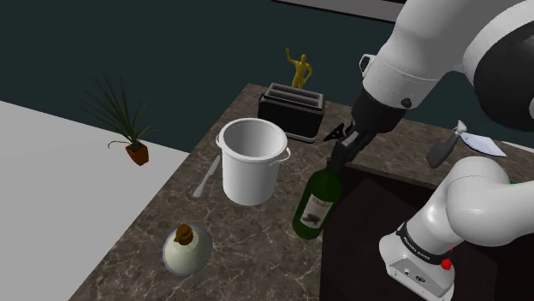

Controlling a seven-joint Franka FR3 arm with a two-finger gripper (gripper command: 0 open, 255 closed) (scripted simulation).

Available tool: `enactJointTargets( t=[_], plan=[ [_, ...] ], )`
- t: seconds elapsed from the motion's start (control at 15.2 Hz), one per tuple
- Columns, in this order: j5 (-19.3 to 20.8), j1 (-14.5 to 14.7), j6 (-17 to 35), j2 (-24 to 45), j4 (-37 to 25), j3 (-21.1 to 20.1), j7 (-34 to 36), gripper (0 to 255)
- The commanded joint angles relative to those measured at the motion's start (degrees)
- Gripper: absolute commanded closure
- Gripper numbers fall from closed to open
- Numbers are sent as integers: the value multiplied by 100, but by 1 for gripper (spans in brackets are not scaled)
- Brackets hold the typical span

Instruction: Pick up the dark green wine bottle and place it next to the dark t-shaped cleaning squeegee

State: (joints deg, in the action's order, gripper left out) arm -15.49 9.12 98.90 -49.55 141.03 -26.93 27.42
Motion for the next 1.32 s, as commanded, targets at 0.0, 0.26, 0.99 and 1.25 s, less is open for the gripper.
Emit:
enactJointTargets(
  t=[0.0, 0.26, 0.99, 1.25],
  plan=[
    [37, -16, -148, 8, -155, 43, 0, 255],
    [111, -57, -423, 68, -489, 117, 1, 255],
    [291, -174, -1158, 326, -1478, 276, 14, 255],
    [350, -217, -1423, 452, -1866, 318, 24, 255]
  ],
)
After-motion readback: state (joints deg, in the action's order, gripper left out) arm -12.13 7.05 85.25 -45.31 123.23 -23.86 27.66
